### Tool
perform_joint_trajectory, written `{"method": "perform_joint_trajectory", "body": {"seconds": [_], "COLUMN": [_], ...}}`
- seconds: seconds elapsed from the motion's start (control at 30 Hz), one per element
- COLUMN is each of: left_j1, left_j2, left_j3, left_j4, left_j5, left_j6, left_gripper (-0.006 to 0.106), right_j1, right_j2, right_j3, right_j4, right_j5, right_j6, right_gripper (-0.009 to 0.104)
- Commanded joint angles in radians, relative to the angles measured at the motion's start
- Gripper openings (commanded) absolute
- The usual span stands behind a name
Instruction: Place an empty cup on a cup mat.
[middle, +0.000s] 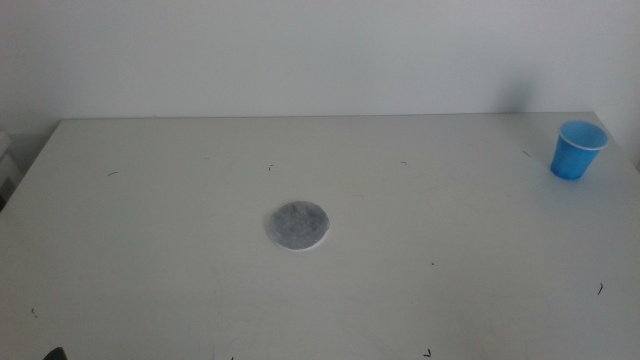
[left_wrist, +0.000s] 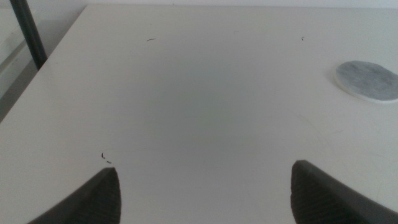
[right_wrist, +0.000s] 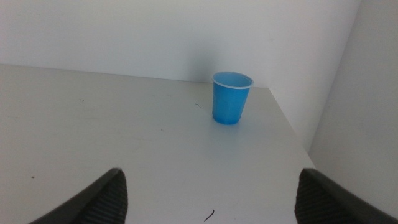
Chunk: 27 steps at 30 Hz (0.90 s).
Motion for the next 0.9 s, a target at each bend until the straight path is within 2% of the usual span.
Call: {"method": "perform_joint_trajectory", "body": {"seconds": [0.0, 0.1, 0.37, 0.6, 0.87], "left_j1": [0.001, 0.001, 0.001, 0.001, 0.001], "left_j2": [-0.003, -0.003, -0.003, -0.003, -0.003], "left_j3": [-0.006, -0.006, -0.006, -0.006, -0.006], "left_j4": [0.0, 0.0, 0.0, 0.0, 0.0], "left_j5": [-0.067, -0.067, -0.067, -0.067, -0.067], "left_j6": [-0.011, -0.011, -0.011, -0.011, -0.011], "left_gripper": [0.105, 0.105, 0.105, 0.105, 0.105], "right_j1": [-0.006, -0.006, -0.006, -0.006, -0.006], "right_j2": [-0.027, -0.019, 0.123, 0.391, 0.679], "right_j3": [-0.013, -0.055, -0.234, -0.418, -0.741], "right_j4": [0.006, 0.013, -0.037, -0.038, -0.08], "right_j5": [-0.078, -0.066, 0.062, 0.164, 0.289], "right_j6": [-0.003, -0.002, 0.0, 0.0, 0.0], "right_gripper": [0.08, 0.08, 0.08, 0.08, 0.08]}}
